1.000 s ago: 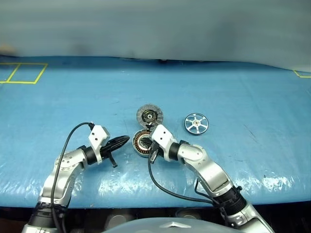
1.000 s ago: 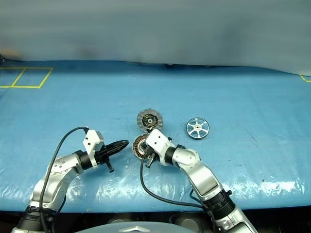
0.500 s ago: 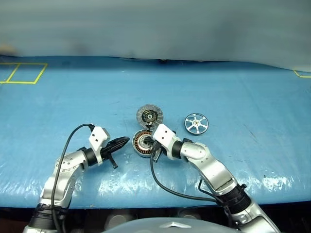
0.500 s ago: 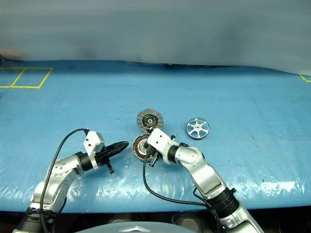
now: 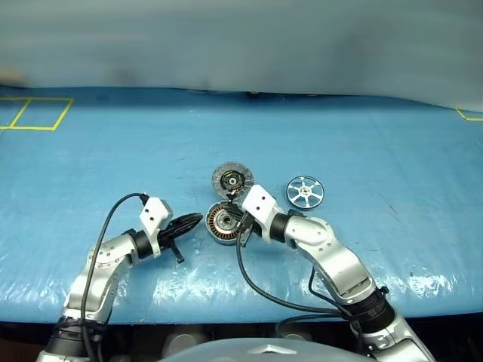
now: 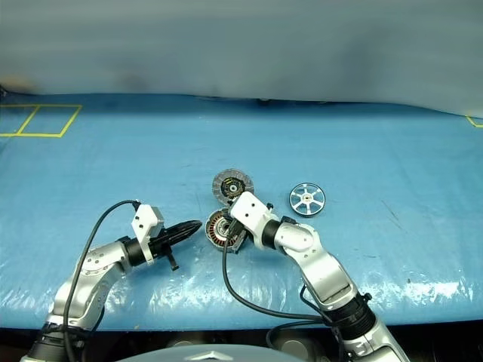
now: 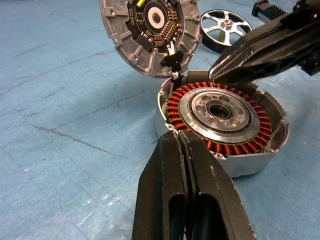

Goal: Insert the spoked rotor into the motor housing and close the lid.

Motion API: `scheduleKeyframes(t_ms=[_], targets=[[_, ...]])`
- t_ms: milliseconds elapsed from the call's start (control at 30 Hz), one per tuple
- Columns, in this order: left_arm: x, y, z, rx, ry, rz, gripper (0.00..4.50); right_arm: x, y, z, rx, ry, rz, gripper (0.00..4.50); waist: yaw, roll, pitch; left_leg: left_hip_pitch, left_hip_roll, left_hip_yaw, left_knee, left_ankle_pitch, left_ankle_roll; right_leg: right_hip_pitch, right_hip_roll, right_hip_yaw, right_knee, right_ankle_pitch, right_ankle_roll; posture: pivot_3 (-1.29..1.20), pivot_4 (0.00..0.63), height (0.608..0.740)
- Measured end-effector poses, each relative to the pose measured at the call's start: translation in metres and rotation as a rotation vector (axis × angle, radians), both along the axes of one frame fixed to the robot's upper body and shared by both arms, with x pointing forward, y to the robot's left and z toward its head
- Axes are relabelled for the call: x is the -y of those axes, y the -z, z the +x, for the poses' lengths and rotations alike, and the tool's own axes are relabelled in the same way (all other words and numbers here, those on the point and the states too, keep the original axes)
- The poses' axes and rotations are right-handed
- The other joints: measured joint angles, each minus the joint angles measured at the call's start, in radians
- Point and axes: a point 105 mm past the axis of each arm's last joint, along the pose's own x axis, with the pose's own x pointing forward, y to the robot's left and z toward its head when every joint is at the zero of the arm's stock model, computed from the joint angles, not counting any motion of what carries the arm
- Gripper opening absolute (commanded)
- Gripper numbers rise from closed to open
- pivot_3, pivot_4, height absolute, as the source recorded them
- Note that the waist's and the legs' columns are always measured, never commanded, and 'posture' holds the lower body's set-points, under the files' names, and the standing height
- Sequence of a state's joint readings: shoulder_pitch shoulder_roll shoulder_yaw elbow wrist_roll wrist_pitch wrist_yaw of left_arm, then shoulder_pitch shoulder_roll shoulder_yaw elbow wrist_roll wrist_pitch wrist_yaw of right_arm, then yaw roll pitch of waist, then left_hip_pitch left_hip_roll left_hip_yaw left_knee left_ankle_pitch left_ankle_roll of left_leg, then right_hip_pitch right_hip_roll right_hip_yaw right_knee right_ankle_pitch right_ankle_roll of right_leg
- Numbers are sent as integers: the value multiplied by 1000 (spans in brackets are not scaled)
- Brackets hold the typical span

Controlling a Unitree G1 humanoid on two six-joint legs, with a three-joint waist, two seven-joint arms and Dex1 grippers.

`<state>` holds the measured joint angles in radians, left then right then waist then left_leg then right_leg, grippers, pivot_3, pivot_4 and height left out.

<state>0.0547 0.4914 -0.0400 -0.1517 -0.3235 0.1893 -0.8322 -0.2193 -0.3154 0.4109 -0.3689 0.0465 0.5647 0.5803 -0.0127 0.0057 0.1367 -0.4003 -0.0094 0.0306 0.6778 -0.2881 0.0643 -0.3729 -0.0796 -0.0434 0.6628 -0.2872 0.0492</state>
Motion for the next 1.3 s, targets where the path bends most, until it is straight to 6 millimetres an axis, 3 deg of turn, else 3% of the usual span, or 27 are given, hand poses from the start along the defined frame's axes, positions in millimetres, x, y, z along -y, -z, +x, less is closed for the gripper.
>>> scheduleKeyframes(t_ms=[167, 300, 433, 500, 733, 1067, 1300], targets=[[0, 0, 0, 2, 0, -1, 51, 13, 4, 5, 5, 39, -48, 0, 1, 0, 0, 0, 0, 0, 0, 0, 0, 0, 0, 0, 0, 0, 0, 0, 150, 740], [0, 0, -2, 12, 1, -4, 51, 52, -1, 17, 48, 167, -109, 0, 2, 0, 0, -1, 0, 0, 0, 0, 1, 0, 0, 0, -1, 0, 0, 0, 150, 740], [-4, 0, -3, 19, -9, -8, 0, 97, -6, 15, 79, 223, -252, 1233, 2, 1, 1, -1, 0, 0, -1, -1, 1, 0, -1, -1, -3, 0, 0, 0, 150, 740], [-5, 1, -3, 20, -12, -12, 0, 109, -6, 15, 74, 254, -287, 1845, 1, 1, 1, -1, 0, 0, -1, -1, 1, 0, 0, 0, -3, 0, 0, 0, 150, 740], [-3, 4, -3, 18, -23, -27, 0, 155, -15, 26, 102, 399, -391, 1845, 3, 1, 1, -1, 0, 0, -1, -1, 1, 1, -1, 0, -3, 0, 0, 0, 150, 740], [-1, 6, -4, 21, -31, -29, 0, 183, -3, 39, 64, 463, -489, 1845, 2, 2, 1, -1, 0, 0, -1, 0, 1, 4, 0, -1, -3, 0, 0, 0, 150, 740], [-3, 8, -5, 20, -51, -26, 0, 173, 8, 36, 37, 393, -517, 1845, 3, 2, 1, -1, 0, 0, 0, 0, 1, 5, 0, -1, -3, 0, 0, 0, 150, 740]])
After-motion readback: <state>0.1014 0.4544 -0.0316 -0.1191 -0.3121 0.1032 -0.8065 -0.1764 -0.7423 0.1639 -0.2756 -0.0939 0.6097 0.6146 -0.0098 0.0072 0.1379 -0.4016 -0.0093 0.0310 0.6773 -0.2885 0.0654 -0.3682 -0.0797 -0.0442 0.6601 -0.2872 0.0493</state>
